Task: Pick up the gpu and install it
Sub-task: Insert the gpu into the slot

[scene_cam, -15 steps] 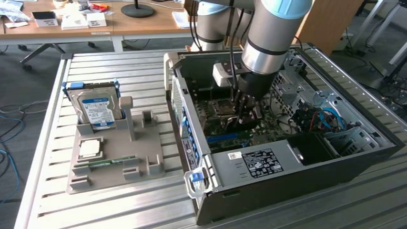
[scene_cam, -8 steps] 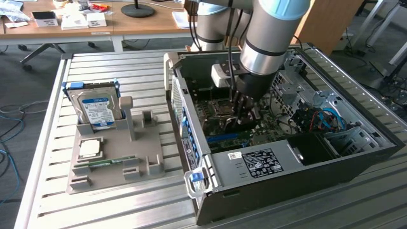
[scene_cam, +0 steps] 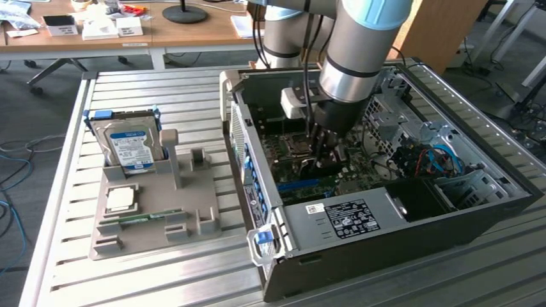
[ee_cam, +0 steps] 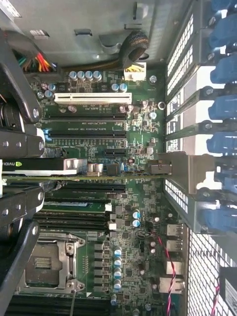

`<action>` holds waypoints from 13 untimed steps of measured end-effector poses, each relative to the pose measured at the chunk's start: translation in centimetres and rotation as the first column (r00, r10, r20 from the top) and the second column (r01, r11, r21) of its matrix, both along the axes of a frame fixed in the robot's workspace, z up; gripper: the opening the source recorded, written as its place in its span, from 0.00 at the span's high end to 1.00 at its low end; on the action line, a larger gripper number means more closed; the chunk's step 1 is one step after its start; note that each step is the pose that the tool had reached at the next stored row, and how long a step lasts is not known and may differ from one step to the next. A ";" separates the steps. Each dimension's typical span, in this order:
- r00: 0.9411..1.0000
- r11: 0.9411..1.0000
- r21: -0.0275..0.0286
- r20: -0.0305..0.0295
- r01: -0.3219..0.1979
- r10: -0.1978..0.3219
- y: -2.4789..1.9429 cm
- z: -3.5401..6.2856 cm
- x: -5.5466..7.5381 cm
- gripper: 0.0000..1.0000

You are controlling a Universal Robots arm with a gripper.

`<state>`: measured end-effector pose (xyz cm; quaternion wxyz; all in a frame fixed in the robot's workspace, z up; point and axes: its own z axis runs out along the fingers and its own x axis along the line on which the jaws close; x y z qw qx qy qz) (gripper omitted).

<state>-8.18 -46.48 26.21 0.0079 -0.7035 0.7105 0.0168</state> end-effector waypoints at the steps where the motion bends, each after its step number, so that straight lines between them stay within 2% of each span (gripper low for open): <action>1: 1.000 1.000 0.000 0.000 0.000 0.000 0.00 0.00 0.0 0.73; 13: 1.000 1.000 0.000 0.000 0.000 0.000 0.09 -0.23 -0.6 0.73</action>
